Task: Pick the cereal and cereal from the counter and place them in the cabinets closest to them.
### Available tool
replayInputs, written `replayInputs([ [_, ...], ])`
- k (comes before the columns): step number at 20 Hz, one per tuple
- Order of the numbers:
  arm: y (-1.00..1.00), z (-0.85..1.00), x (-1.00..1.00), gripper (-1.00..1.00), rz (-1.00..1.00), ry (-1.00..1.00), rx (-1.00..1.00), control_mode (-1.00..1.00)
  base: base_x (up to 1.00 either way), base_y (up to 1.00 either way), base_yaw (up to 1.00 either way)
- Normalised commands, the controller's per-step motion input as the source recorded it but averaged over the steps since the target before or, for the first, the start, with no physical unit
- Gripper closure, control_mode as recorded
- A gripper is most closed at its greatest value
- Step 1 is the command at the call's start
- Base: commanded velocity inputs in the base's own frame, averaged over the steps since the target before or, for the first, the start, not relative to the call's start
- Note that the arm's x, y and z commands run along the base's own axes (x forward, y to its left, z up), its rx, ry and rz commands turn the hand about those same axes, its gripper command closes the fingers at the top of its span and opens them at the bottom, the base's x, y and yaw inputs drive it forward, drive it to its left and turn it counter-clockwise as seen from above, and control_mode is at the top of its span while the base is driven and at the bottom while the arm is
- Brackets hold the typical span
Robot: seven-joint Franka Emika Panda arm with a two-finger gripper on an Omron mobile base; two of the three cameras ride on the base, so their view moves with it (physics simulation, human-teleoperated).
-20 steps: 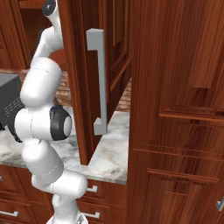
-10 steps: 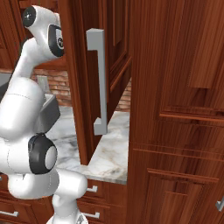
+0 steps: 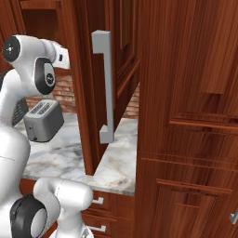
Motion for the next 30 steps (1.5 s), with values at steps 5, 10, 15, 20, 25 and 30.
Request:
replayInputs([
  [5,0.21,-0.03,-0.97,-1.0,0.08,0.16,-0.05,-1.0,0.0,0.0,0.0],
  [10,0.24,0.0,-0.74,-1.0,0.07,0.25,-0.05,-1.0,0.0,0.0,0.0],
  [15,0.17,-0.08,-0.52,-1.0,0.07,0.16,0.0,-1.0,0.0,0.0,0.0],
  [20,0.09,-0.57,-0.7,-1.0,0.08,-0.04,-0.03,-1.0,0.0,0.0,0.0],
  [25,0.0,-0.46,-0.27,-1.0,0.05,-0.01,-0.06,-1.0,0.0,0.0,0.0],
  [30,0.0,0.0,0.0,-1.0,0.0,0.0,0.0,1.0,-0.07,0.0,0.0],
])
